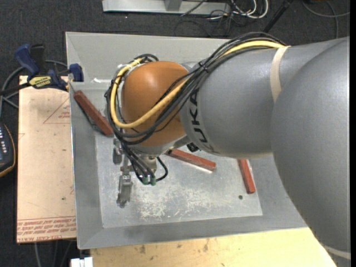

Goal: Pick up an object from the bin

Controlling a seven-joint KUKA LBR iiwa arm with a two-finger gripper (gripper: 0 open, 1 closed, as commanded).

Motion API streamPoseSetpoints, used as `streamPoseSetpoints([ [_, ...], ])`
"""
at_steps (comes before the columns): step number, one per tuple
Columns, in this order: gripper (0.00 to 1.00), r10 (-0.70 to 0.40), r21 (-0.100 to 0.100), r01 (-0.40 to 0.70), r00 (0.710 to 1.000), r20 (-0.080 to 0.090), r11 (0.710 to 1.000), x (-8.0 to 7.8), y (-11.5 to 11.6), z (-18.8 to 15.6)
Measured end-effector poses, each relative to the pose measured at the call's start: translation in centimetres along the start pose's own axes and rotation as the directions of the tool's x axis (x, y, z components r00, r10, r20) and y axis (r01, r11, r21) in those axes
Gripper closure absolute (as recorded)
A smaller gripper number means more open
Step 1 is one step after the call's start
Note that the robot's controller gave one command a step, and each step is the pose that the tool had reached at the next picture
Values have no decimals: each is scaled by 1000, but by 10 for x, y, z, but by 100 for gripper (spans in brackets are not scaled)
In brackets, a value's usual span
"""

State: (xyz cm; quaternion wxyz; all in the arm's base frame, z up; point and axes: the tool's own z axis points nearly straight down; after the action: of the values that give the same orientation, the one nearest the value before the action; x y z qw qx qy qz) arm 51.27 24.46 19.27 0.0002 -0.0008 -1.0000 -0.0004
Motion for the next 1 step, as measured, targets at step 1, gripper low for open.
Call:
streamPoseSetpoints([
  [1, 0, 60, 0, -60, 998, 2, 998, 24, -30, 126],
])
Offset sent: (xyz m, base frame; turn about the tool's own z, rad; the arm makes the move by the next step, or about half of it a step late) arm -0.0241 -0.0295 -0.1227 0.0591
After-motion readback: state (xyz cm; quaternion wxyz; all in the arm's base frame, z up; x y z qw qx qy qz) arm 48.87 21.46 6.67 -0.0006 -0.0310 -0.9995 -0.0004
